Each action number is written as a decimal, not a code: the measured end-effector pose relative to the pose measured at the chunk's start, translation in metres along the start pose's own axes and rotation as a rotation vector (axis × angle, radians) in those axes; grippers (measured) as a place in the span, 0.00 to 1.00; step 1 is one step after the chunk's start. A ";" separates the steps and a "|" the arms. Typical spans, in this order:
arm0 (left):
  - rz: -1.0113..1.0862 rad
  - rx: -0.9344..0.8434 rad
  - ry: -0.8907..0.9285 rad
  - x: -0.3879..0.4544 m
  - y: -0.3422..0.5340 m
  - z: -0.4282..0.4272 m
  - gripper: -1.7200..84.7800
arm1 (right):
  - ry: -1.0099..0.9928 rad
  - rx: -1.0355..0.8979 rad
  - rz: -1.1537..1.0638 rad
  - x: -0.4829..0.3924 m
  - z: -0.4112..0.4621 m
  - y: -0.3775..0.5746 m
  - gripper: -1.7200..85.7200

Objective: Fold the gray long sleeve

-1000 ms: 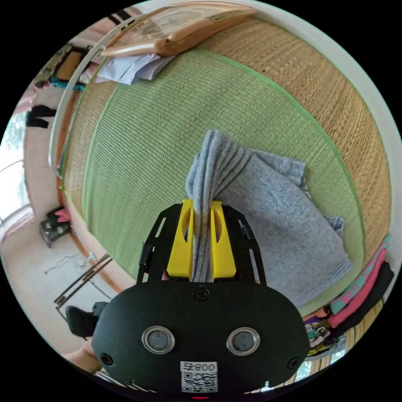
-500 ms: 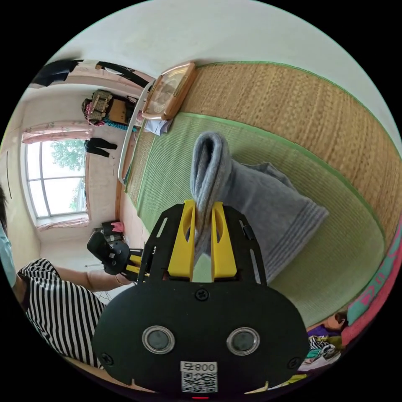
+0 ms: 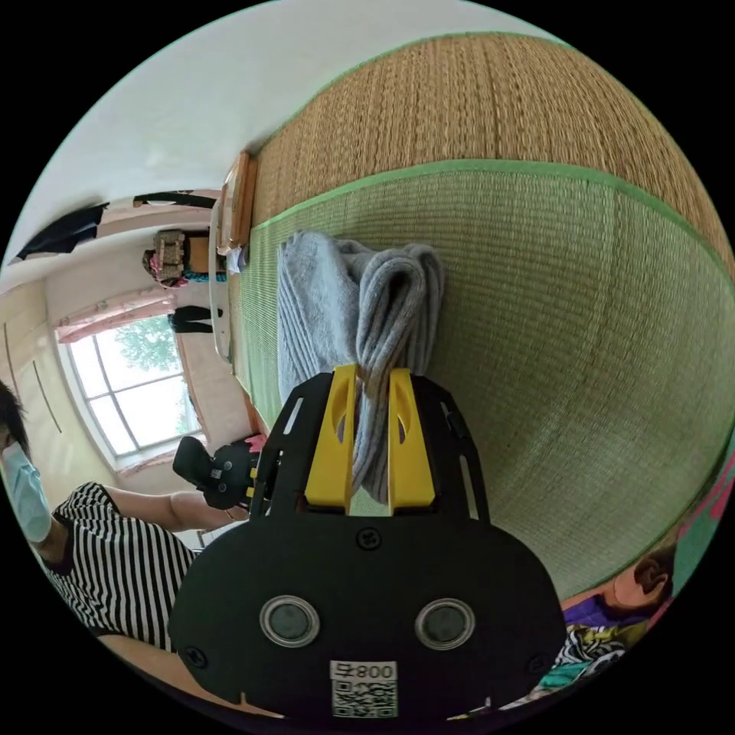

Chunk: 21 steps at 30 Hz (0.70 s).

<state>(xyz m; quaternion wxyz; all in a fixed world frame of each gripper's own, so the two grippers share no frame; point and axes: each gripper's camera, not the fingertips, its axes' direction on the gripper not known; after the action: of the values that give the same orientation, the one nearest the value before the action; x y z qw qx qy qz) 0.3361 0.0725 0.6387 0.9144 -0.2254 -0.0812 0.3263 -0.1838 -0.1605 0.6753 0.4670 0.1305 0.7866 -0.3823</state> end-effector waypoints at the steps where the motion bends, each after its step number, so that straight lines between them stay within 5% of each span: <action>1: -0.001 -0.003 -0.004 -0.001 -0.006 0.006 0.10 | -0.047 0.016 0.004 0.015 -0.004 0.003 0.09; 9: 0.028 -0.001 -0.053 -0.003 -0.029 0.025 0.11 | -0.108 0.153 -0.063 0.057 -0.040 0.058 0.03; 16: 0.014 -0.007 -0.063 -0.026 -0.042 0.034 0.10 | 0.104 -0.161 -0.275 0.042 0.045 0.088 0.02; 21: -0.074 0.047 -0.074 -0.062 -0.022 0.015 0.08 | 0.200 -0.157 -0.292 0.075 0.057 0.094 0.02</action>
<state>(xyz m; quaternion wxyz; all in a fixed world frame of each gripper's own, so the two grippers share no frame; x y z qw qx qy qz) 0.2964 0.0233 0.6622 0.9273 -0.1885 -0.1155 0.3019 -0.1347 -0.1497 0.5524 0.3347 0.0157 0.8672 -0.3683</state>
